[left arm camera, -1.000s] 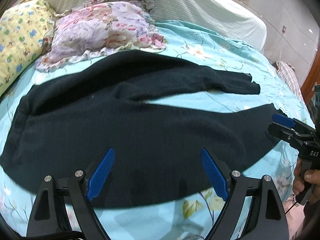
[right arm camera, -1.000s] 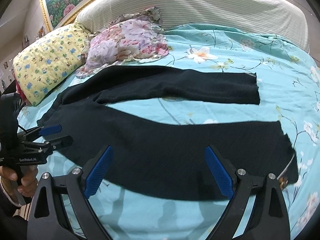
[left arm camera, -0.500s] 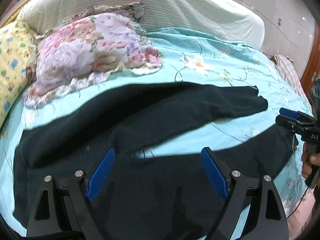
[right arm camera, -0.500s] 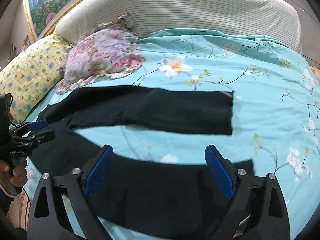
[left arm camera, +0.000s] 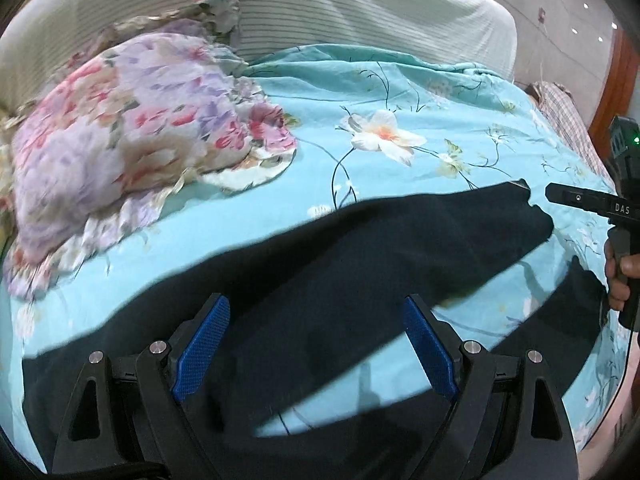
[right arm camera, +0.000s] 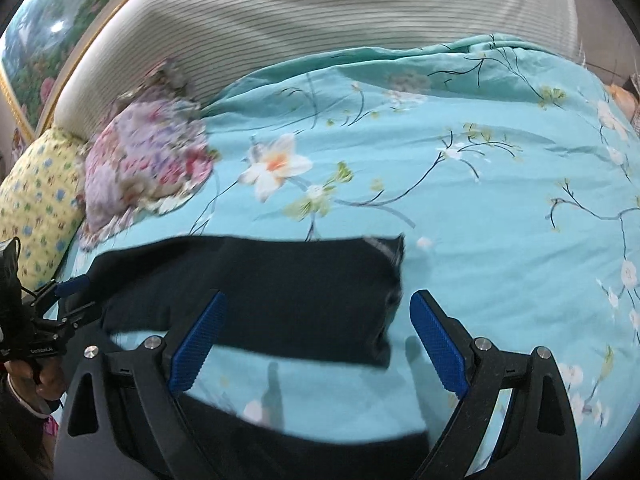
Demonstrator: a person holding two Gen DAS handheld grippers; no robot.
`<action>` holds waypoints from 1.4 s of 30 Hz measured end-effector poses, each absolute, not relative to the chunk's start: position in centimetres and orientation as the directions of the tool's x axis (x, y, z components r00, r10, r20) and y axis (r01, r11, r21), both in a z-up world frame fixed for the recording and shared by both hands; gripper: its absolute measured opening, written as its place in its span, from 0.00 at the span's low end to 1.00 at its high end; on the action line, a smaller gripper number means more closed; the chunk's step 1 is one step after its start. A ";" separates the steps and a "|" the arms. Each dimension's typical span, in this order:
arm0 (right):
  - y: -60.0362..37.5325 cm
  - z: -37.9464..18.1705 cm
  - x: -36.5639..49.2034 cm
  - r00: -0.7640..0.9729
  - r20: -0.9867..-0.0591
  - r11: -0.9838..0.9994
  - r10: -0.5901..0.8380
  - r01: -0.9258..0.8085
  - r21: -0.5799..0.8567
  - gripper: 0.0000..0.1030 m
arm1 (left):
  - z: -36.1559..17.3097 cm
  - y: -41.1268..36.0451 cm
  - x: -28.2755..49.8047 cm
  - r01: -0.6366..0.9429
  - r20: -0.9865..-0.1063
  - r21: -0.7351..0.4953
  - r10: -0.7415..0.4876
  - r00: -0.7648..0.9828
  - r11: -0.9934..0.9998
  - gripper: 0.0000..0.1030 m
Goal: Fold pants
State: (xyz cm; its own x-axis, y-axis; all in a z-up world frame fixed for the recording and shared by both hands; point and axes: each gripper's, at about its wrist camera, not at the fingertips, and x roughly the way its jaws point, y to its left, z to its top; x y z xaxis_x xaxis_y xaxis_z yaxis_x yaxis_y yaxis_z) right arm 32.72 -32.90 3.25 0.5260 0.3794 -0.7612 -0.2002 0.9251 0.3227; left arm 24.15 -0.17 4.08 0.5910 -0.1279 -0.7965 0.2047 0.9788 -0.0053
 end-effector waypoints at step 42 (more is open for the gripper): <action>-35.8 7.5 32.5 0.499 -0.707 0.835 0.502 -0.492 0.246 0.08 | 4.5 -1.8 17.6 0.386 -0.830 -0.172 -0.345 0.439 0.906 0.06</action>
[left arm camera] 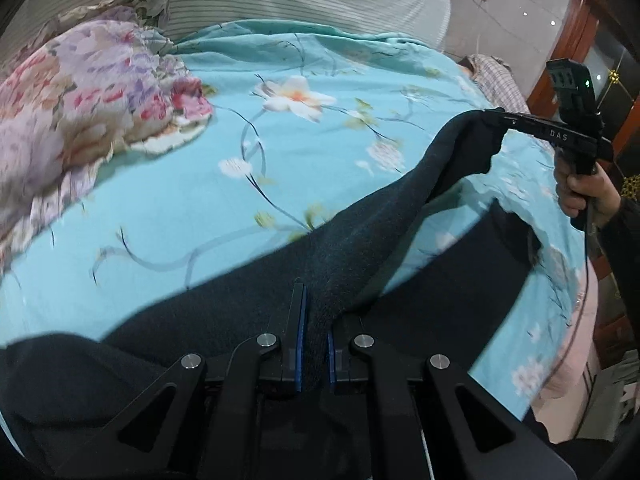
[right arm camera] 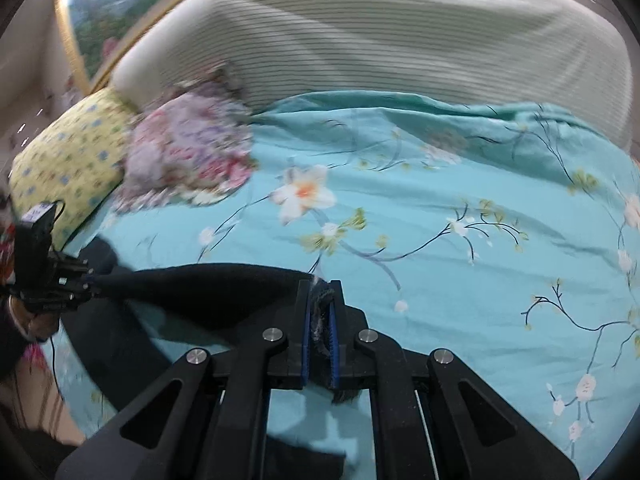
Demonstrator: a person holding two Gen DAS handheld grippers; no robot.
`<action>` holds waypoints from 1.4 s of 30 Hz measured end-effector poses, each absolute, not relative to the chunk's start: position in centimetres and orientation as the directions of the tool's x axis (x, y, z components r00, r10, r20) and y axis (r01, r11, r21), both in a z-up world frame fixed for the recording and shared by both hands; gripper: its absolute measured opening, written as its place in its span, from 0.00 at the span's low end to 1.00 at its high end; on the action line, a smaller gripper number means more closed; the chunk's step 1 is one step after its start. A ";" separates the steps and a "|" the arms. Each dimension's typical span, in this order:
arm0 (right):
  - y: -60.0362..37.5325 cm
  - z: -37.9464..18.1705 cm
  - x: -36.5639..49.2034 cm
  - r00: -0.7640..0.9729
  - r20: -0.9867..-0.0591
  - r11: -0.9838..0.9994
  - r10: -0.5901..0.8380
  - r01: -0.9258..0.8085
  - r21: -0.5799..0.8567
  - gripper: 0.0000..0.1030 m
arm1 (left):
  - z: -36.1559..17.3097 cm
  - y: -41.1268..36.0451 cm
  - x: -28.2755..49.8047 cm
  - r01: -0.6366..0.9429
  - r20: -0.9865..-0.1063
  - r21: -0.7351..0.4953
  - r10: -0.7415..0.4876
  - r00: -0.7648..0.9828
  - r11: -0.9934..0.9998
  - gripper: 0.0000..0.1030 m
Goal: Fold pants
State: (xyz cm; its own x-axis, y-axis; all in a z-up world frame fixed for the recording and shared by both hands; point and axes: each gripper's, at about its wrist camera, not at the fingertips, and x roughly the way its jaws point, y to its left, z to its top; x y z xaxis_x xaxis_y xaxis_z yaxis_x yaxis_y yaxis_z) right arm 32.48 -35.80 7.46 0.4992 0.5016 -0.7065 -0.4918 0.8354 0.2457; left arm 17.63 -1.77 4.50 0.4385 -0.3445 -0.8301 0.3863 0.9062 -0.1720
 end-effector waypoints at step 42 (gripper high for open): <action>-37.0 5.5 16.0 0.434 -0.803 0.841 0.408 -0.522 0.145 0.53 | -1.2 -2.7 6.6 0.361 -0.828 -0.299 -0.428 0.362 0.883 0.40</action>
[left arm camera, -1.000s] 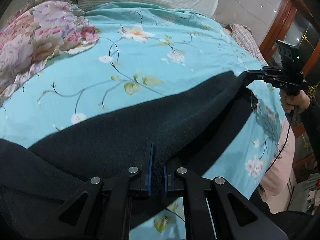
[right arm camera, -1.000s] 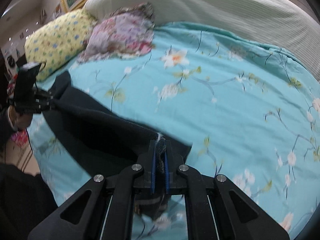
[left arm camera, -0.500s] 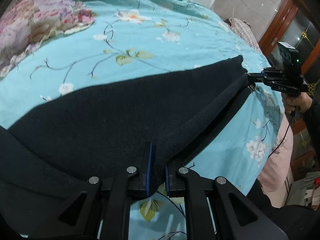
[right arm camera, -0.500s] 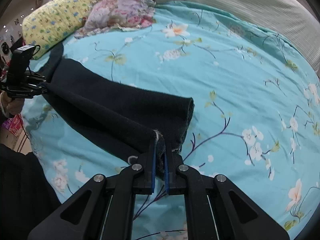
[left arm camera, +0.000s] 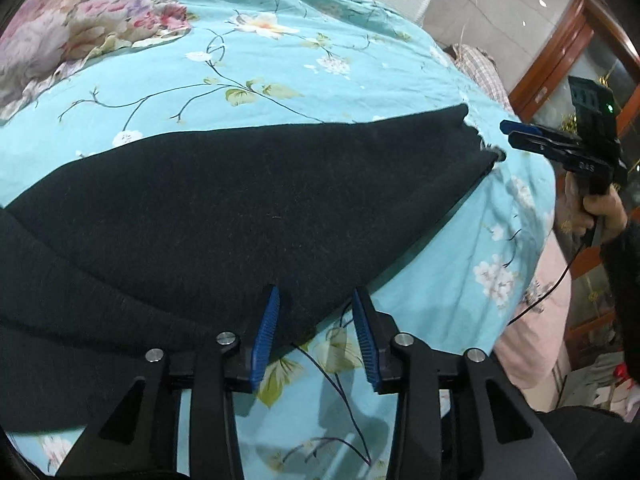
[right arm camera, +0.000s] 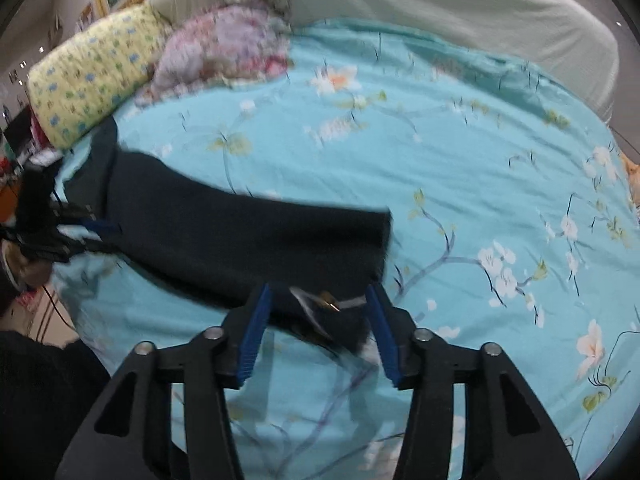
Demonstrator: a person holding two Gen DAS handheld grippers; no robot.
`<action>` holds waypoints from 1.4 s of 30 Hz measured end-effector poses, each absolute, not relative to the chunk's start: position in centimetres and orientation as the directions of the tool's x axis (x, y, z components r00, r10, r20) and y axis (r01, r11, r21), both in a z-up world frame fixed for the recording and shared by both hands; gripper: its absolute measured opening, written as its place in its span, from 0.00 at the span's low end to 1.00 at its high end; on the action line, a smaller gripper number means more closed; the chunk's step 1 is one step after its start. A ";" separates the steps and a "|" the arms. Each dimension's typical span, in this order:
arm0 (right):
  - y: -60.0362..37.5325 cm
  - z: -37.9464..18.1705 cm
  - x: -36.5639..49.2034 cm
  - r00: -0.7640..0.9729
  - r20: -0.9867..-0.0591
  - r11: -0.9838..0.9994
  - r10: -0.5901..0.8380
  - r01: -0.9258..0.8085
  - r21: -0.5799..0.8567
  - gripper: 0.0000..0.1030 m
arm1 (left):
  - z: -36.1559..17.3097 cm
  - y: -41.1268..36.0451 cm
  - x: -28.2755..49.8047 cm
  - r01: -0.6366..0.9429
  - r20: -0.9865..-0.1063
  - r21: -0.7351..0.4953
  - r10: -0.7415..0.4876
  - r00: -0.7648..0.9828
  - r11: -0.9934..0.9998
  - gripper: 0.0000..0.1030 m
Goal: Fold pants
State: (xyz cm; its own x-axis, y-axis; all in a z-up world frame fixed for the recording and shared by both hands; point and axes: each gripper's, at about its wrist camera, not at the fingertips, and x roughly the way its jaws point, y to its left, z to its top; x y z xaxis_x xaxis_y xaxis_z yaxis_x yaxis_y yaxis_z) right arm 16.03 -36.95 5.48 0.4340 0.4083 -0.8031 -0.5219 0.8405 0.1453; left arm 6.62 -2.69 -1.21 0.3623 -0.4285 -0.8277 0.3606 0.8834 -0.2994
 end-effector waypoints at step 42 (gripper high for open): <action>-4.9 3.2 16.3 0.036 -0.671 0.499 0.741 -0.699 0.513 0.59 | 4.4 31.4 15.2 -0.070 -0.828 -0.269 -0.194 0.526 0.961 0.70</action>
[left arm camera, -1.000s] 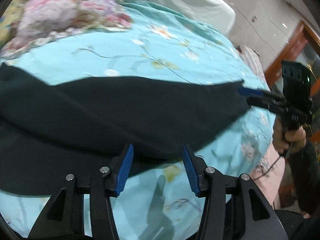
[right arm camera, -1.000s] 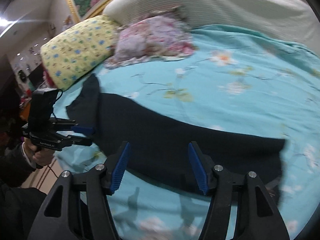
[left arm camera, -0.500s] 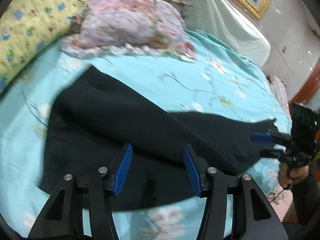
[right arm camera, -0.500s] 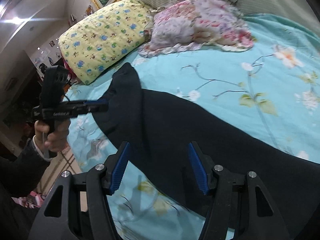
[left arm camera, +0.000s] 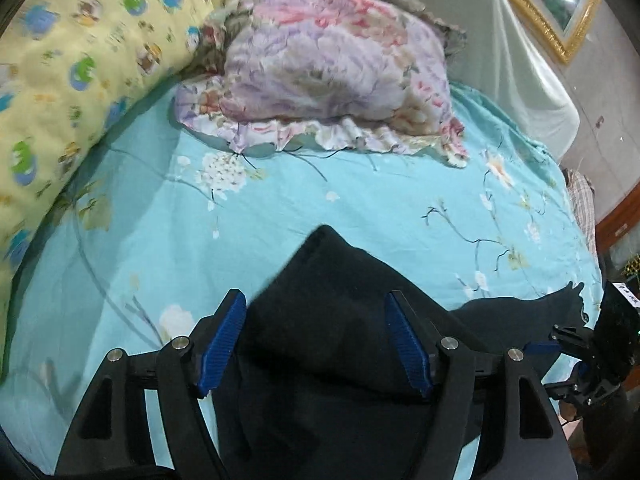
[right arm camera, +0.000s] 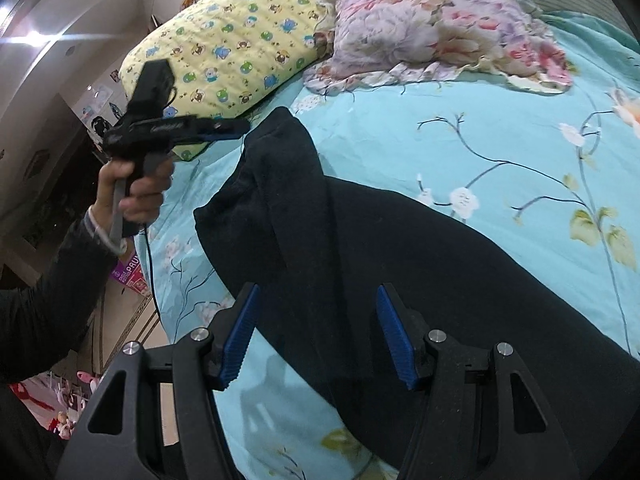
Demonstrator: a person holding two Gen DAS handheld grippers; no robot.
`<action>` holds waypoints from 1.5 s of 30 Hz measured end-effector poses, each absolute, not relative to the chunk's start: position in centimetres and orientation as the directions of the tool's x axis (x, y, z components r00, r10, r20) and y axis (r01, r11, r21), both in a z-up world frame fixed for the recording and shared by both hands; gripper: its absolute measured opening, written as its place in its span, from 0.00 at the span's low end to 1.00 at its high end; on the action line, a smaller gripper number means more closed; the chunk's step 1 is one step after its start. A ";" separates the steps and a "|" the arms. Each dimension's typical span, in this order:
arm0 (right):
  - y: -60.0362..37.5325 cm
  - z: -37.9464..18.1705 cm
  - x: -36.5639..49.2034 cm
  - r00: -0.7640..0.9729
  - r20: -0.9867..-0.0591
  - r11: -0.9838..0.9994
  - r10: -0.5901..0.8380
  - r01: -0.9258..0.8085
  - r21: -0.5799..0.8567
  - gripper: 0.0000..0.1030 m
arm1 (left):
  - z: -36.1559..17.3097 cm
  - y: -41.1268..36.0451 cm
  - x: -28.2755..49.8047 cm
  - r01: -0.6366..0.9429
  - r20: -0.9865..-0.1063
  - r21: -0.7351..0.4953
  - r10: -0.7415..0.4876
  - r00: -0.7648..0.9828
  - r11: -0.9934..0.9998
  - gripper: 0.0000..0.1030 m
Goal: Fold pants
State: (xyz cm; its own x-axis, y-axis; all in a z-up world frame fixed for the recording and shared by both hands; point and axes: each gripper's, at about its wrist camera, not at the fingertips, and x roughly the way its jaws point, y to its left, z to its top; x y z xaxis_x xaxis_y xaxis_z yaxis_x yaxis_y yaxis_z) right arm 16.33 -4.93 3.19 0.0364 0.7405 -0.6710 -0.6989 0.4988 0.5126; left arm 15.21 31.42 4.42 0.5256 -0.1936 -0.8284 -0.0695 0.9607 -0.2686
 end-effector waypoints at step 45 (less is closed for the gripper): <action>2.0 4.0 9.8 0.050 -0.727 0.362 0.685 -0.889 0.280 0.07 | 4.5 33.2 2.9 -0.094 -0.650 -0.478 -0.280 0.706 0.873 0.05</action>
State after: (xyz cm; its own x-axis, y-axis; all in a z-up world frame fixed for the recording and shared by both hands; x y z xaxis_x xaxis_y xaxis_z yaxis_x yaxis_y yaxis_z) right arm 9.85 2.05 4.02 0.0502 0.6847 -0.7271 -0.8890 0.3624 0.2799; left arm 2.89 33.24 4.45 0.7063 -0.2799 -0.6502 -0.0937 0.8734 -0.4779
